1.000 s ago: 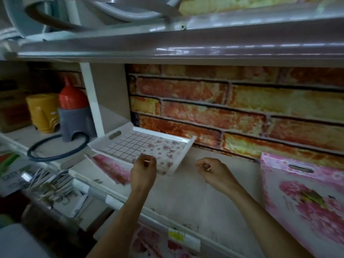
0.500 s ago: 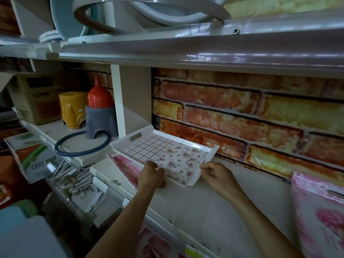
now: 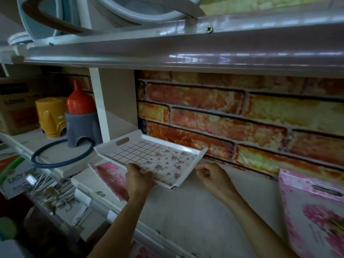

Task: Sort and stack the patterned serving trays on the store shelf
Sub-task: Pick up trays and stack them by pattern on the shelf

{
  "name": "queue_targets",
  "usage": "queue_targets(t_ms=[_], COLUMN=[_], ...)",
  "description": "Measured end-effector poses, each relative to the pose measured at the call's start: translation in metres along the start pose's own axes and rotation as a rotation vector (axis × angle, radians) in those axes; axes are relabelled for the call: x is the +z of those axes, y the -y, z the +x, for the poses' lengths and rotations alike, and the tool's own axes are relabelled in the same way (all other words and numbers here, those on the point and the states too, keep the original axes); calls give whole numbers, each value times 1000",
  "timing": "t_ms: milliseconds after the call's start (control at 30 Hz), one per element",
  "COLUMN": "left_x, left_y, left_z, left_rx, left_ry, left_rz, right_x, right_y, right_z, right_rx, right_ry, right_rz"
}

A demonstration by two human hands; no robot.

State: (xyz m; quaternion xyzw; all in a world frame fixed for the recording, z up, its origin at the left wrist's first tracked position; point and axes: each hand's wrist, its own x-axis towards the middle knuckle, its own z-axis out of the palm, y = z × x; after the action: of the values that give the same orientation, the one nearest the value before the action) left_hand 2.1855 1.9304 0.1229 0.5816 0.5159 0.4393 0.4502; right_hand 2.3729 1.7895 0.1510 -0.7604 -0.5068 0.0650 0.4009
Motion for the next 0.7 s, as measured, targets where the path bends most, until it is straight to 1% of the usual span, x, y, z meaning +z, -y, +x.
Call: queue_targets(t_ms=[133, 233, 400, 533, 633, 700], left_x=[-6, -12, -26, -35, -42, -46], left_y=[-4, -7, -17, -23, -28, -30], left_z=[-8, -11, -16, -18, -23, -27], left_rx=[-6, 4, -38, -86, -74, -36], left_ry=[-38, -100, -190, -163, -114, -119], left_rz=[-108, -180, -250, -324, -342, -338], right_x=[3, 5, 4, -3, -14, -25], right_y=[-5, -10, -5, -5, -9, -8], right_z=[7, 13, 21, 25, 28, 29], right_rx=[-26, -18, -25, -10, -3, 39], right_ry=[-36, -51, -120, -113, -119, -73], right_rz=[-11, -30, -78, -158, -249, -233])
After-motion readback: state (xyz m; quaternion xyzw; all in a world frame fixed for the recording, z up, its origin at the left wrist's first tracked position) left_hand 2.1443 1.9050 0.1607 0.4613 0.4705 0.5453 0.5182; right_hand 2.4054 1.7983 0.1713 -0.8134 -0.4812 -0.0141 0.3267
